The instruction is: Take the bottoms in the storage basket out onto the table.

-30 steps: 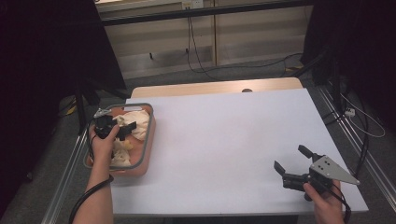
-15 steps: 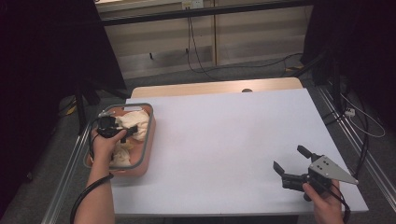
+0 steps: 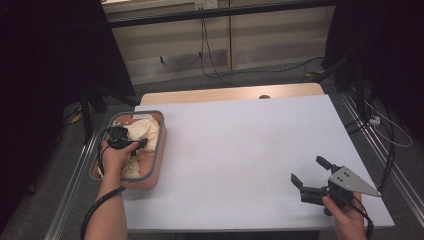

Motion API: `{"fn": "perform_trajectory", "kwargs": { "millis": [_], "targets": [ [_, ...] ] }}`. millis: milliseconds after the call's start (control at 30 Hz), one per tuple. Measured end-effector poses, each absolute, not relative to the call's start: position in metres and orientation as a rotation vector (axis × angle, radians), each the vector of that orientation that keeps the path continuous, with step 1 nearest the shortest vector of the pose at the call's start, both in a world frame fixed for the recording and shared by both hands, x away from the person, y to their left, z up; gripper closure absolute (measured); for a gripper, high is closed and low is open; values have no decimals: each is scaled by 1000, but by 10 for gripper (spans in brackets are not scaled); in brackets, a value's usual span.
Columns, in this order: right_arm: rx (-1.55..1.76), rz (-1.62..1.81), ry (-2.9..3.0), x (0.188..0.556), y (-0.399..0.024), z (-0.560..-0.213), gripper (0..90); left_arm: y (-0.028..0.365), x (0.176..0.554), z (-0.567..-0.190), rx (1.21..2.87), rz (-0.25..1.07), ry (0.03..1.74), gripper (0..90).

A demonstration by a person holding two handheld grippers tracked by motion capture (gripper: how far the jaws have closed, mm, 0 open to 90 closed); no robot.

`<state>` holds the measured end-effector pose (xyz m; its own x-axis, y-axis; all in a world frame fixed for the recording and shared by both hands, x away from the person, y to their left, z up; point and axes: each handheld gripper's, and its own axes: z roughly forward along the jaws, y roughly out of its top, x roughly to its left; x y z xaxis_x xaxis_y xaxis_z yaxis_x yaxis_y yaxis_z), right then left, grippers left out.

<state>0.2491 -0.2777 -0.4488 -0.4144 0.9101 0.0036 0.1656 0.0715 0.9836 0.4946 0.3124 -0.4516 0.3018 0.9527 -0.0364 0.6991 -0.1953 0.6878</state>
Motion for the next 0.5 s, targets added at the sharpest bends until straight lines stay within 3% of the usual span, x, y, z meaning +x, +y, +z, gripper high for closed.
{"fn": "perform_trajectory", "kwargs": {
  "millis": [267, 500],
  "targets": [
    [1084, 1404, 1671, 248, -279, -448, 6, 308, 491, -451, 1965, 561, 1515, 316],
    [1080, 1405, 1676, 248, -278, -448, 7, 309, 486, -449, 1960, 517, 1516, 527]
  ]
}}
